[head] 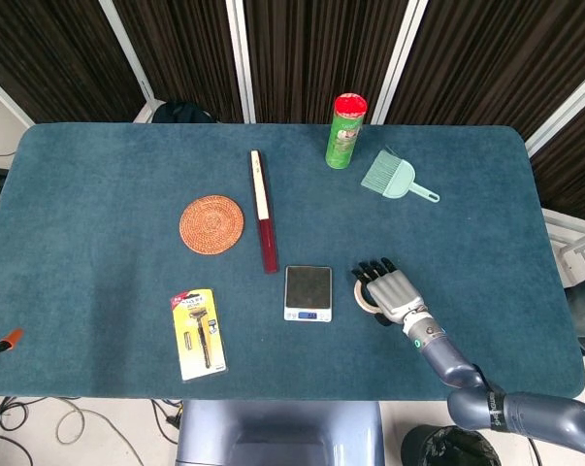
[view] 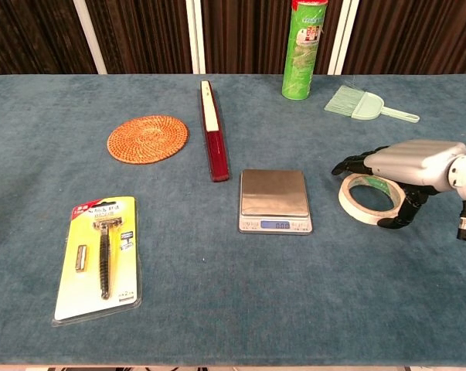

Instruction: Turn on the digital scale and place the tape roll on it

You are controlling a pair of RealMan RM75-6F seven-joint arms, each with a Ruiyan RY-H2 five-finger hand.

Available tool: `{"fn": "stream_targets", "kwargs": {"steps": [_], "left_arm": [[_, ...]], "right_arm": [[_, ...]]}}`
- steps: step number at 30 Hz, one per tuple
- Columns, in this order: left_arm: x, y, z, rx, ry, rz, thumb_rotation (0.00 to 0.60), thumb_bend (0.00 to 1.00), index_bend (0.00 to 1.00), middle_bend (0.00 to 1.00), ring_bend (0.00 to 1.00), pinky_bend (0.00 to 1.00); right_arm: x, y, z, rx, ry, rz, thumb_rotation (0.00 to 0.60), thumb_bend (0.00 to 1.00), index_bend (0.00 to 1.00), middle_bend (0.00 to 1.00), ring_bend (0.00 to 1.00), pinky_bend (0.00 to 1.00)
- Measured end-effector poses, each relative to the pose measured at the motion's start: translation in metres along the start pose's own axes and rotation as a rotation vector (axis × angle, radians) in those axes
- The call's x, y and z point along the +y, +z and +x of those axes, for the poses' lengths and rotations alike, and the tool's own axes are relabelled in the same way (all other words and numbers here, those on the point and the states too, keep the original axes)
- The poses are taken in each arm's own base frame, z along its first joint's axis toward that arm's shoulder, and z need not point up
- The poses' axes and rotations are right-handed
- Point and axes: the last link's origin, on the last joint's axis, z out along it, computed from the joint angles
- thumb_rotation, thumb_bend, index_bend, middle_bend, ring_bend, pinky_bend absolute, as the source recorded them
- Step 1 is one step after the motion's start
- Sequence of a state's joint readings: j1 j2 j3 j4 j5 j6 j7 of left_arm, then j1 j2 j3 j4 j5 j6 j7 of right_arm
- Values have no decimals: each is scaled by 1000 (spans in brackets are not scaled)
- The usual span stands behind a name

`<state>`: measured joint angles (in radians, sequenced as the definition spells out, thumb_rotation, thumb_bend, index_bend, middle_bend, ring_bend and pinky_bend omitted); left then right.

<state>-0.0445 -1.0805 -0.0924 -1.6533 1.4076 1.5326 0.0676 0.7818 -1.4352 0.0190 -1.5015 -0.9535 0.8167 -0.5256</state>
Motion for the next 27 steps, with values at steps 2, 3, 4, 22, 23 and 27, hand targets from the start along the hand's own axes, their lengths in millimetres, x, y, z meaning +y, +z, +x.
{"fn": "stream_targets", "kwargs": {"steps": [2,3,4,22,23,27], "left_arm": [[0,0,0,1,0,1,600,35,0,0,0,0],[0,0,0,1,-1,1,600,36,0,0,0,0],[0,0,0,1,0,1,600,36,0,0,0,0],[-1,-1,2,-3,-5,2,600,36,0,0,0,0],[-1,-1,2,-2,-7,3,600,36,0,0,0,0],[-2,-1,3,-1,-12,4,600,36,0,0,0,0]], "right_arm": [[1,0,-1,-7,-5,-2,600,393,0,61,153,85],[1,0,-2,-13,-9,-2,600,393,0,75,172,95],[1,0,-3,-17,-12,-2,600,393,0,102,200,113],[-4,4,4,9,-47,2,600,435,147,281,347,265],[-6,4,6,15,-47,7,600,435,151,281,347,290],[-17,5,21,54,-57,39,600,435,151,281,347,390]]}}
